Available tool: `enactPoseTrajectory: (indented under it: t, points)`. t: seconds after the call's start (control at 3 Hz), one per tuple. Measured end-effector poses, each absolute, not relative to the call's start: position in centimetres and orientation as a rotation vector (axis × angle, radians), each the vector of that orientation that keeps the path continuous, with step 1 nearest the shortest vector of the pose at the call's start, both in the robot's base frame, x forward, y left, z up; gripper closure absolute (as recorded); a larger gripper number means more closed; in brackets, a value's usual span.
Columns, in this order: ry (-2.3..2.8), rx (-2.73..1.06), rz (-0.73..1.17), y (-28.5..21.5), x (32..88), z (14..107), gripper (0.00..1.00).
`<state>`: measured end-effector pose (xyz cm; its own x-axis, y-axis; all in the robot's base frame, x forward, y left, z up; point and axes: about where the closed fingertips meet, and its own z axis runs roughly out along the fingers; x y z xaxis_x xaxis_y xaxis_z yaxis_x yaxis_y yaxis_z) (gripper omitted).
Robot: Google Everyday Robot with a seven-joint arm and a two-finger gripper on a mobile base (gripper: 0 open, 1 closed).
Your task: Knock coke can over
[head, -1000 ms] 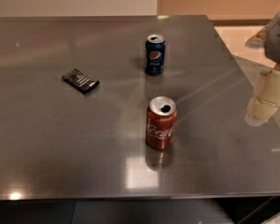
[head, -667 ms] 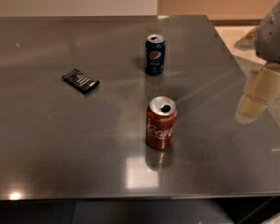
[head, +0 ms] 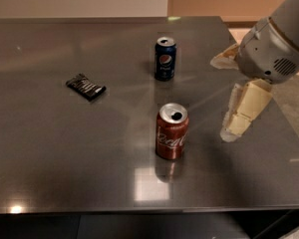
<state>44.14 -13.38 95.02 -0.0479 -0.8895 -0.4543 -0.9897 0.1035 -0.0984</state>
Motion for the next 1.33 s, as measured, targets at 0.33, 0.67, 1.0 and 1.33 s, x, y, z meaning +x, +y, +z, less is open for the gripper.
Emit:
enactPoseTrajectory:
  t: [0.33, 0.67, 1.0, 1.33]
  points:
    - [1.898, -1.857, 0.445, -10.3, 42.7, 93.8, 0.00]
    - [1.834, -1.874, 0.515, -7.9, 41.6, 92.3, 0.00]
    - [1.800, -1.869, 0.545, -6.4, 41.6, 90.7, 0.00]
    - [1.786, -1.841, 0.551, -5.8, 42.4, 89.8, 0.00]
